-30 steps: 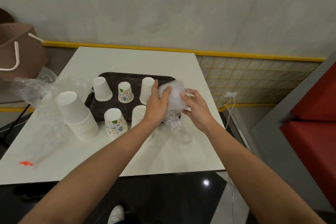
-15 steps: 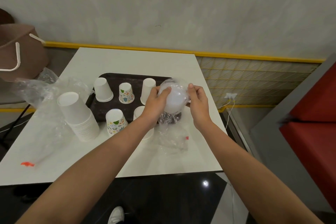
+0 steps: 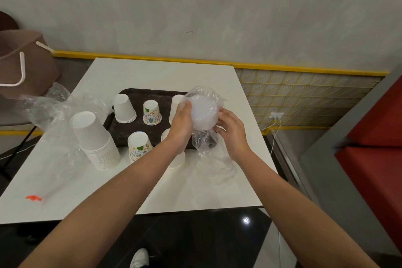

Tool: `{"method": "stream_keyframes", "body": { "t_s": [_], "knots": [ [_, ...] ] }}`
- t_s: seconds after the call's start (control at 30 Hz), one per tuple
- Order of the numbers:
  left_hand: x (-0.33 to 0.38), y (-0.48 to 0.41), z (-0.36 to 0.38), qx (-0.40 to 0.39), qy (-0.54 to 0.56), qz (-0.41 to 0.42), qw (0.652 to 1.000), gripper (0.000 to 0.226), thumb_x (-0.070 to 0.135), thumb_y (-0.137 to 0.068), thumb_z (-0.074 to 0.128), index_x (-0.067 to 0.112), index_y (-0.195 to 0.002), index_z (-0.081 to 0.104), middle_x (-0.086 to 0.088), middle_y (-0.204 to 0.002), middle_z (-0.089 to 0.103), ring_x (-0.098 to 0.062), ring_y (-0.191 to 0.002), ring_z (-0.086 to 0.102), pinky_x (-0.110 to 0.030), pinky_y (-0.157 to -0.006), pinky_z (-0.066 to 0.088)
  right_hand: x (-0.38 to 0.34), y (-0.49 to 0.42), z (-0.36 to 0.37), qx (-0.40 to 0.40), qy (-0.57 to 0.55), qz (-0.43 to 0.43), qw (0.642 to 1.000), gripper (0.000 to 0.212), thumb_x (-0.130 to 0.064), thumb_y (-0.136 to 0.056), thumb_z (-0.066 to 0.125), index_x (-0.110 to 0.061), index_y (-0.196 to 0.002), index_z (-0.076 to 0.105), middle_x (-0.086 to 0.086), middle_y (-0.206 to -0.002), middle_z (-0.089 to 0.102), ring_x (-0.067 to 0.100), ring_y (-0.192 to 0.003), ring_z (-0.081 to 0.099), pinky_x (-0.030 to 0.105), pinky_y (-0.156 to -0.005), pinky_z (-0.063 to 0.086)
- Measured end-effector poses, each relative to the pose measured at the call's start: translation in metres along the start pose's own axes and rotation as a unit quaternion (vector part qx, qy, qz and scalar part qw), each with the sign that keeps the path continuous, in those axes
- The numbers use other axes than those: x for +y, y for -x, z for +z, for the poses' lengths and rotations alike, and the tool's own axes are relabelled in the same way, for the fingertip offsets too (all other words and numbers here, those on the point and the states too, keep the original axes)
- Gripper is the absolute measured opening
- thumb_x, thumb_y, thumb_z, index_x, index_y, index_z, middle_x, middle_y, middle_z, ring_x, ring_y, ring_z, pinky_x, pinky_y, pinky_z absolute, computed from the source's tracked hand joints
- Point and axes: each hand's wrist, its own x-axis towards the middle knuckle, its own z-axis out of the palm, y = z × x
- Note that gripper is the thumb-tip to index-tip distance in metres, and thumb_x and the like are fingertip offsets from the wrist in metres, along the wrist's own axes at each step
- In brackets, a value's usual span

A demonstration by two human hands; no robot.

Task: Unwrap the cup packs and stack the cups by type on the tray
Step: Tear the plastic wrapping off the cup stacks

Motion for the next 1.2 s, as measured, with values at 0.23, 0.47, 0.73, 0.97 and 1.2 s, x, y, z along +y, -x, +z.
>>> {"method": "stream_keyframes", "body": {
  "t_s": [0.23,0.47,0.73,0.97,1.2],
  "knots": [
    [0.004,0.003,-0.004,0.002,-0.052,0.059,0.997,0.031,0.038,-0.101,0.035,0.029,-0.127,0.049,-0.001,-0.122,0.056,-0.02,-0.111,0.057,-0.044,-0.094,0.051,-0.001,0.0,0.004,-0.026,-0.005,0.013,1.0,0.045,-0.025,-0.091,0.058,-0.003,-0.129,0.048,0.001,-0.107,0.065,0.01,-0.093,0.065,0.022,-0.074,0.055],
    [0.002,0.003,0.002,0.062,-0.119,0.141,0.981,0.03,0.035,-0.101,0.035,0.023,-0.123,0.051,-0.001,-0.119,0.059,-0.019,-0.111,0.056,-0.044,-0.097,0.048,-0.003,0.002,0.007,-0.054,-0.193,0.157,0.967,0.037,-0.039,-0.098,0.042,-0.014,-0.122,0.054,0.011,-0.124,0.06,0.026,-0.108,0.061,0.034,-0.089,0.052],
    [0.009,0.006,0.006,0.066,-0.154,0.148,0.975,0.03,0.029,-0.098,0.046,0.016,-0.125,0.047,0.002,-0.11,0.053,-0.02,-0.107,0.055,-0.039,-0.092,0.05,-0.005,0.001,0.002,-0.094,-0.142,0.124,0.978,0.027,-0.027,-0.098,0.045,-0.024,-0.124,0.052,0.006,-0.11,0.066,0.024,-0.093,0.067,0.038,-0.079,0.058],
    [0.01,0.012,0.005,0.029,-0.188,0.125,0.974,0.045,0.033,-0.087,0.063,0.024,-0.128,0.046,-0.002,-0.123,0.046,-0.017,-0.109,0.05,-0.038,-0.095,0.049,-0.005,0.001,-0.004,-0.132,-0.108,0.109,0.979,0.03,-0.018,-0.097,0.048,-0.02,-0.127,0.05,0.007,-0.114,0.064,0.024,-0.103,0.064,0.04,-0.082,0.057],
    [0.006,0.014,0.004,0.026,-0.197,0.16,0.967,0.032,0.025,-0.087,0.063,0.015,-0.116,0.053,0.007,-0.104,0.054,-0.017,-0.104,0.056,-0.044,-0.093,0.05,0.001,0.0,-0.001,-0.117,-0.035,0.102,0.987,0.036,-0.019,-0.095,0.054,-0.018,-0.13,0.048,0.003,-0.113,0.064,0.022,-0.102,0.064,0.042,-0.086,0.054]
  ]
}}
